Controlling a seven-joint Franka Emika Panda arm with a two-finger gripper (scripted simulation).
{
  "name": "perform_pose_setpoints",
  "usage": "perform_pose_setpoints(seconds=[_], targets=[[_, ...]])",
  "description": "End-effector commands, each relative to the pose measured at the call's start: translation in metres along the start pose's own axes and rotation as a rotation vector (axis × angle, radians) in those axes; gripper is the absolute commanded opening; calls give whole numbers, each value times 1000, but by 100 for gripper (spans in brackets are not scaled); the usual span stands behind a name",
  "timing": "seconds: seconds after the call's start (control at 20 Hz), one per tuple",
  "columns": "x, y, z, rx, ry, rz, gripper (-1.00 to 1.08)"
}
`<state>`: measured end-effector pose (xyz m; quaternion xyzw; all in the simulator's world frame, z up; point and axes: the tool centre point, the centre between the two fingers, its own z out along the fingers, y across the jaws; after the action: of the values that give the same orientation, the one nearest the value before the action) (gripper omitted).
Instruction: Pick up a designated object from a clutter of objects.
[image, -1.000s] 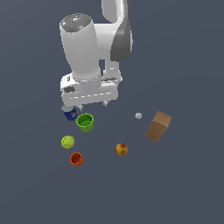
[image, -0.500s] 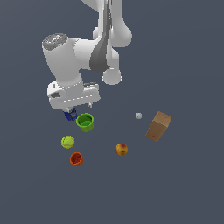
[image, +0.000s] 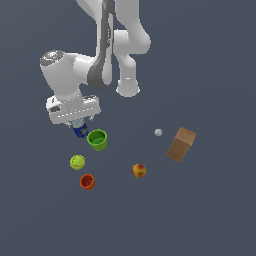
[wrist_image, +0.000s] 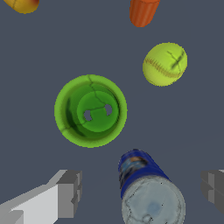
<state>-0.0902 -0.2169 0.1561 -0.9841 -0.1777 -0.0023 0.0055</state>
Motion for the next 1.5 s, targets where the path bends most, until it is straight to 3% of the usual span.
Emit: perform_pose_setpoints(seconds=[0.0, 0.55, 1.0, 1.45], targets=[[-16, 8, 9, -3, -1, -18, 100], [-58, 25, 30, -9, -6, -60, 100], [-61, 26, 36, -9, -7, -61, 100], [-63, 26, 70, -10, -8, -62, 100]])
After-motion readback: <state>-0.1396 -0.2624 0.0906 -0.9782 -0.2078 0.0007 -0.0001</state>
